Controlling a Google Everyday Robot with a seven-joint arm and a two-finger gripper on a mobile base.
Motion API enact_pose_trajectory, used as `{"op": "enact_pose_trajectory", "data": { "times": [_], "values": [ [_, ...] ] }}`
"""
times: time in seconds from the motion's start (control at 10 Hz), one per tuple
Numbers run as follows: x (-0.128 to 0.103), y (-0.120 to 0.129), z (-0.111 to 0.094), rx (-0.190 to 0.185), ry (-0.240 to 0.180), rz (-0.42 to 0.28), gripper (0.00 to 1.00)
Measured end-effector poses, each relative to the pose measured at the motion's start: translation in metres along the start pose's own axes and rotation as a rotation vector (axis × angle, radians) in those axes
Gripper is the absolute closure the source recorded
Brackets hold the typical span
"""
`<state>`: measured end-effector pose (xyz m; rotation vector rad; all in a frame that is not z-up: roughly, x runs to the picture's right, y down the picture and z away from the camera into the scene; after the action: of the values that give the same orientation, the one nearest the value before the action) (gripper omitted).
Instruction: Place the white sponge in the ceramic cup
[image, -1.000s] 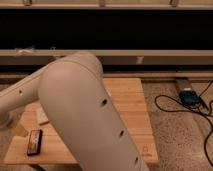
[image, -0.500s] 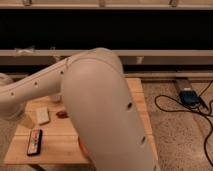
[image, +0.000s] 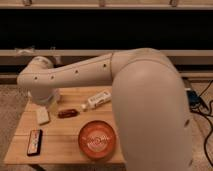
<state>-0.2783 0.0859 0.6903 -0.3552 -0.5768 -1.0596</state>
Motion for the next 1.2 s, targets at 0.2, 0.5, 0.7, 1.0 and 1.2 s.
{"op": "enact_pose_trajectory", "data": {
  "times": [0.2,0.5,0.7,1.0,1.2],
  "values": [
    [0.024,0.025,-0.011,0.018,-0.008,-0.022,0.2],
    [0.046,0.029,-0.012,0.023,-0.022,-0.089,0.2],
    [0.053,0.014,-0.009,0.01,-0.031,-0.147,0.2],
    [0.065,-0.025,0.004,-0.005,-0.049,-0.232,0.2],
    [0.062,-0.053,0.028,-0.023,-0.086,-0.306,0.2]
  ]
}}
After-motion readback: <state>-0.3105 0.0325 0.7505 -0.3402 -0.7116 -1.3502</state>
